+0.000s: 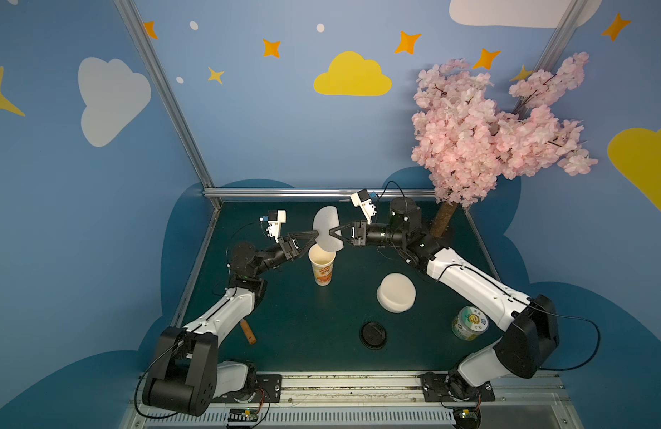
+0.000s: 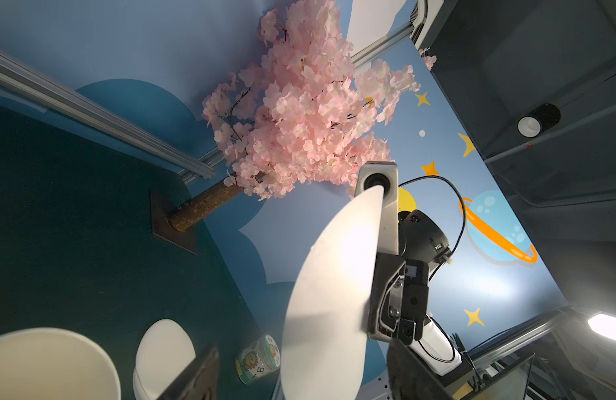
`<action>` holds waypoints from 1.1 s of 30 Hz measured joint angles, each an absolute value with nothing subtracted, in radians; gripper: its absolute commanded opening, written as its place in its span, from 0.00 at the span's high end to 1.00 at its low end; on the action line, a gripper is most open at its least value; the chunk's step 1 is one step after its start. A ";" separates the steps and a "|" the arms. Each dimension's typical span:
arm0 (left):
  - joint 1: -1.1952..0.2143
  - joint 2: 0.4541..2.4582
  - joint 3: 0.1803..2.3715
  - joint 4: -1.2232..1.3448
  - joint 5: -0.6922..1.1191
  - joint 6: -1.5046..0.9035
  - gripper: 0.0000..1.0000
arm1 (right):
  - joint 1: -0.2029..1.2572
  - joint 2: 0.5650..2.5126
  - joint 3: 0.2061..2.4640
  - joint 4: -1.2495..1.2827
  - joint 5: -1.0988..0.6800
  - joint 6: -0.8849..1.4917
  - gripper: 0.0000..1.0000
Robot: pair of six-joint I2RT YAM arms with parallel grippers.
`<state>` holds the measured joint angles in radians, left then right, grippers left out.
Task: Put the leak-proof paper on the milk tea cups
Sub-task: Pick up the leak-proof paper from the center of the board.
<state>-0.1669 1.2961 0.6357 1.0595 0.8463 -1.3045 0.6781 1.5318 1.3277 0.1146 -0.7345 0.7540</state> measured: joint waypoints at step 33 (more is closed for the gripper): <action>-0.199 1.104 0.760 0.413 0.764 -0.962 0.97 | 0.569 1.549 1.243 -0.038 -0.620 0.647 0.17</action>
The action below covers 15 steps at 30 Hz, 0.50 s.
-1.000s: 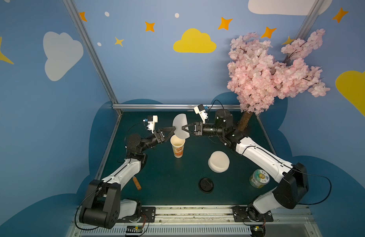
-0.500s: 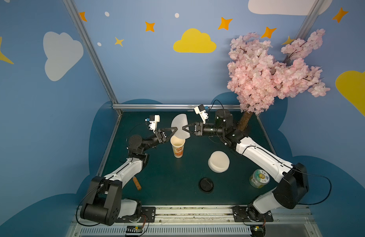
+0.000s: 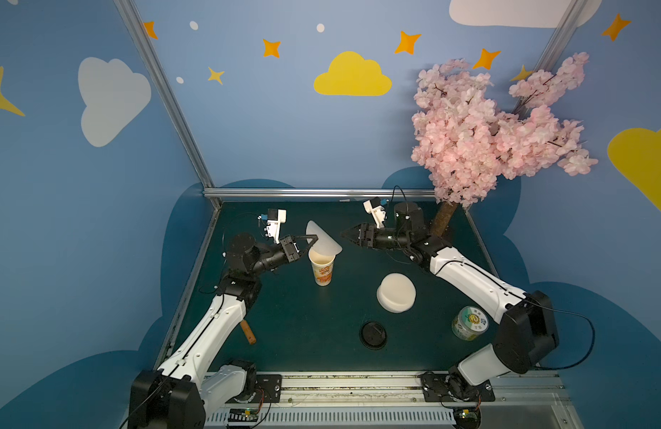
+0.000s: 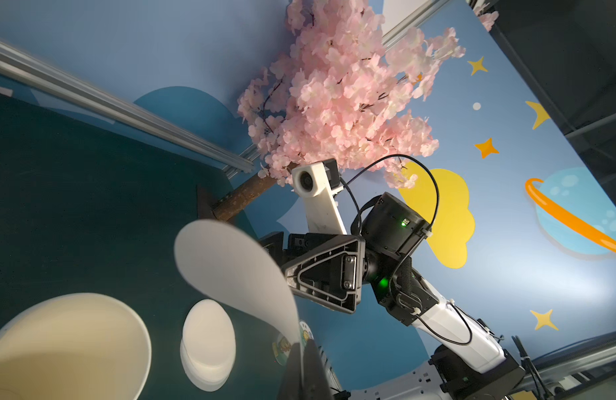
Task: Put the leak-proof paper on the milk tea cups
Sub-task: Pick up the leak-proof paper from the center of the board, then place the leak-proof paper at the cup.
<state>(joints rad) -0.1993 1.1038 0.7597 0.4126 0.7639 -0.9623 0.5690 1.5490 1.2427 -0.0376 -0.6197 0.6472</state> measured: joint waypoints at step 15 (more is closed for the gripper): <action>-0.195 1.284 0.813 0.271 0.777 -0.926 0.97 | 0.570 1.549 1.230 -0.115 -0.538 0.575 0.17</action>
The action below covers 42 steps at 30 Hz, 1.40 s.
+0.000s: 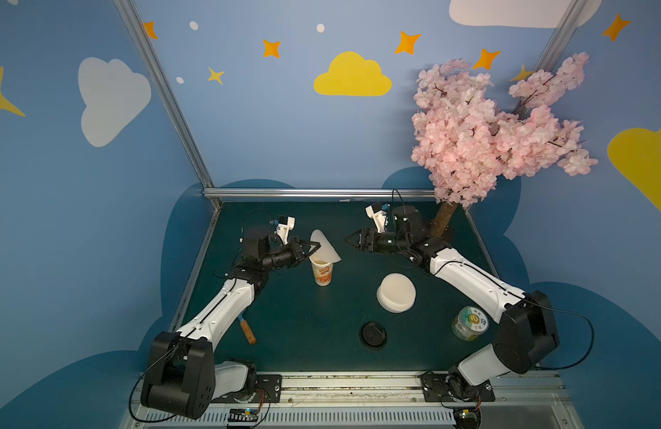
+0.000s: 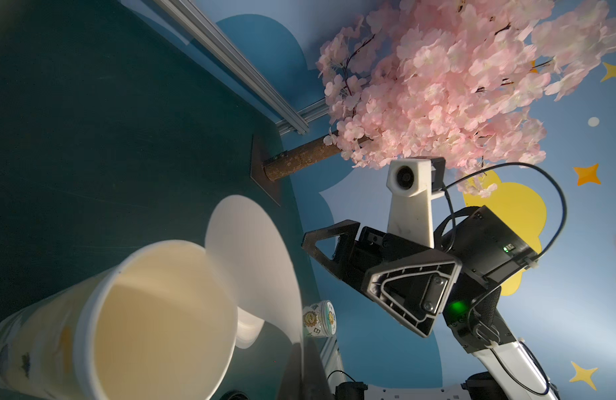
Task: Put the leak-proof paper on the milk tea cups
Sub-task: Place the leak-proof paper at the cup.
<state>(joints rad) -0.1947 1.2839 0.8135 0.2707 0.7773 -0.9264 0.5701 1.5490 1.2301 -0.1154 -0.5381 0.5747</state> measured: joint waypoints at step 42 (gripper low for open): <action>-0.102 1.311 0.697 0.224 0.831 -0.865 0.97 | 0.677 1.738 1.416 -0.308 -0.421 0.463 0.17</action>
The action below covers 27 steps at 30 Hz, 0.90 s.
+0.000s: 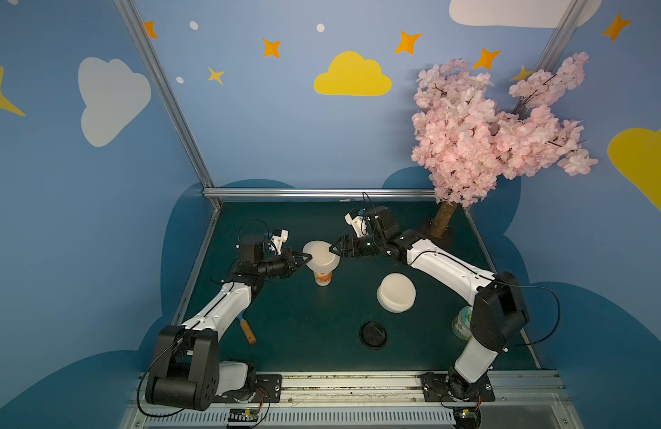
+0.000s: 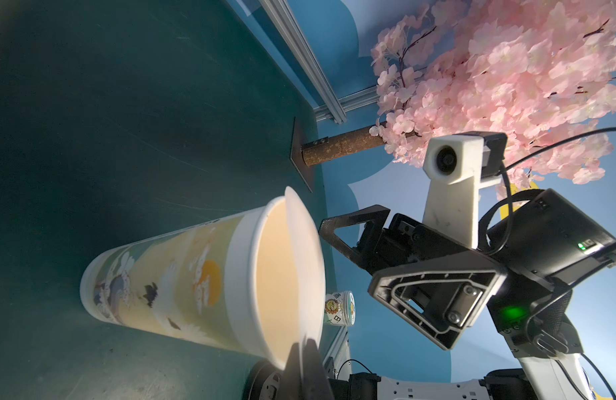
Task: Put the leak-proof paper on the milk tea cups
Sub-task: Place the leak-proof paper at the cup.
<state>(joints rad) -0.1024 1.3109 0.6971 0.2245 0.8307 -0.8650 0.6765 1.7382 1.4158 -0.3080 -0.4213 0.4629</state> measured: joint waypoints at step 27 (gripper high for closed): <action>-0.086 1.359 0.735 0.200 0.826 -0.833 0.56 | 0.678 1.769 1.432 -0.345 -0.405 0.443 0.18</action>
